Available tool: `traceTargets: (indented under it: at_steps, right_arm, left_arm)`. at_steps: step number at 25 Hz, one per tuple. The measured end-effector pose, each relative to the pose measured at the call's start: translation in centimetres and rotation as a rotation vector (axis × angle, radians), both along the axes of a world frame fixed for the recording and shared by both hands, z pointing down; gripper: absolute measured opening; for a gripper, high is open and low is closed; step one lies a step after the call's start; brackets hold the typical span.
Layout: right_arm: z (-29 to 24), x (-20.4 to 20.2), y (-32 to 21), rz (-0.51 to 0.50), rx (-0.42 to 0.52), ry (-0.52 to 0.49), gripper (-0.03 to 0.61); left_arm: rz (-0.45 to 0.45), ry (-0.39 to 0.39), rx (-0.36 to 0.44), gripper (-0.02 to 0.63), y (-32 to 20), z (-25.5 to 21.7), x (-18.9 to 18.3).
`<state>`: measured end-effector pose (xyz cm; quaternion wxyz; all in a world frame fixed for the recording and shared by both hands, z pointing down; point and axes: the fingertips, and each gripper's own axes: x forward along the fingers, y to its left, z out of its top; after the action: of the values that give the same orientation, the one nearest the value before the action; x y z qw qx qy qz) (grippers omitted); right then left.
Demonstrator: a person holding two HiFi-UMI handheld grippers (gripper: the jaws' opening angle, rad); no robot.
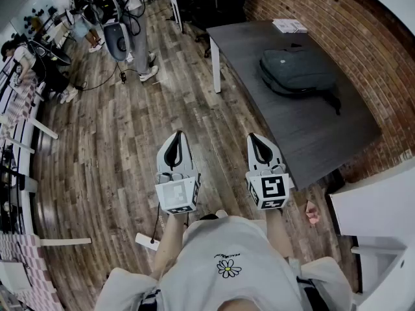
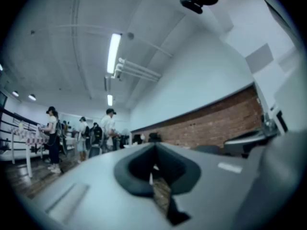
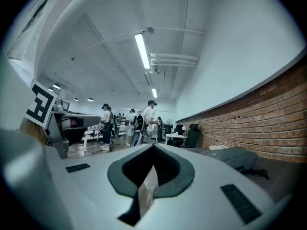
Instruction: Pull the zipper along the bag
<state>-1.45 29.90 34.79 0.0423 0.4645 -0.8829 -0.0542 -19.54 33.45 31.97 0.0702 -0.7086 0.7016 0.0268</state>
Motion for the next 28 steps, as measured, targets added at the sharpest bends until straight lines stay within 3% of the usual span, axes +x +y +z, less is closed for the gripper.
traceTargets:
  at_steps: [11, 18, 28]
  right_arm:
    - [0.7, -0.4, 1.4, -0.012, -0.028, -0.003, 0.000]
    - [0.2, 0.0, 1.3, -0.016, -0.028, -0.086, 0.002]
    - [0.7, -2.7, -1.0, -0.080, -0.017, -0.031, 0.002]
  left_arm:
    - [-0.003, 0.031, -0.020, 0.000, 1.0, 0.8, -1.1]
    - [0.021, 0.027, -0.006, 0.000, 1.3, 0.6, -0.5]
    - [-0.007, 0.062, -0.003, -0.001, -0.8, 1.8, -3.0]
